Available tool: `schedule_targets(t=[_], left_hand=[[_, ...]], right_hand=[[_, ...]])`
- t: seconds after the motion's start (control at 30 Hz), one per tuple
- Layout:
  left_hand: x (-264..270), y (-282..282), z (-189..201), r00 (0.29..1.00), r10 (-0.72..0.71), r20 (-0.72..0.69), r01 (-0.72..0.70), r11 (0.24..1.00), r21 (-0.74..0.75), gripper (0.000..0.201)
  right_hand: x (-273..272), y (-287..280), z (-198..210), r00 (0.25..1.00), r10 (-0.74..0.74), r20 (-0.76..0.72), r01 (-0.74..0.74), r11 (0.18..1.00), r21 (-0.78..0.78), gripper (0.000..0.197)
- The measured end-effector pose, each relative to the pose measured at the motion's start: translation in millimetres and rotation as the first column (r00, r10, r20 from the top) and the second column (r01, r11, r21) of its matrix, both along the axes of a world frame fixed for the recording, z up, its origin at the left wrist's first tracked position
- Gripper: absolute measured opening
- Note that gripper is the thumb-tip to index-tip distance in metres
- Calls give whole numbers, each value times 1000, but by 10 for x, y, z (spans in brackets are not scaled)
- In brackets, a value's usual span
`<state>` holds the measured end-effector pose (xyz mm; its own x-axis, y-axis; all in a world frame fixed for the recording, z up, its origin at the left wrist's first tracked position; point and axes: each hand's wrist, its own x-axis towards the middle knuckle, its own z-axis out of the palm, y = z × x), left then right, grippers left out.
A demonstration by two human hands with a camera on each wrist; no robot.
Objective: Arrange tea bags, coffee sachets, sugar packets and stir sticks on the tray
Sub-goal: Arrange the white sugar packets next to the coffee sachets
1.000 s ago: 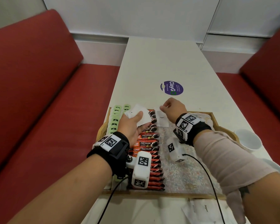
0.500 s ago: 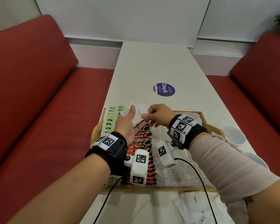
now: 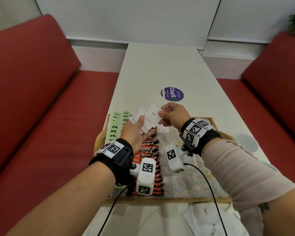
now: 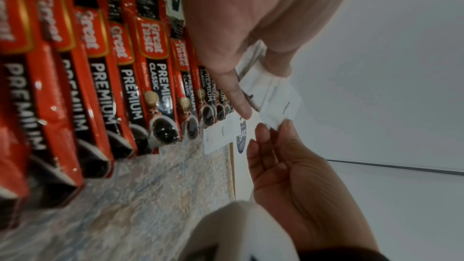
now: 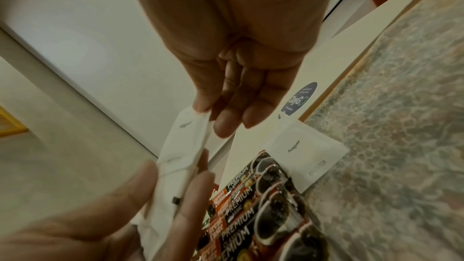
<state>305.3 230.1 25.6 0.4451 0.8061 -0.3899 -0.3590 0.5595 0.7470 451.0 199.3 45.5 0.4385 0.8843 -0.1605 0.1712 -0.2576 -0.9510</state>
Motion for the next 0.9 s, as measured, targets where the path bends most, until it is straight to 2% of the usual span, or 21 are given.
schedule_targets(t=[0.23, 0.33, 0.47, 0.57, 0.73, 0.9], left_hand=[[-19, -1, -32, 986, -137, -99, 141, 989, 41, 35], [-24, -27, -44, 976, -182, -118, 189, 981, 53, 35], [-32, -4, -47, 992, -75, -100, 80, 996, 39, 30], [-72, 63, -55, 996, -5, -92, 8, 1000, 29, 28], [-90, 144, -62, 993, 40, -114, -38, 999, 21, 34], [-82, 170, -56, 994, 40, -105, -37, 999, 27, 31]], right_hand=[[17, 3, 6, 994, -33, 100, 32, 999, 9, 14], [18, -4, 10, 993, -45, 109, 42, 999, 30, 10], [106, 15, -27, 972, -184, 150, 174, 982, 74, 10], [233, 40, -90, 942, -280, 188, 280, 960, 27, 19], [332, 32, -218, 916, -229, 331, 290, 946, -147, 26], [300, 85, -342, 921, -149, 360, 254, 931, -262, 24]])
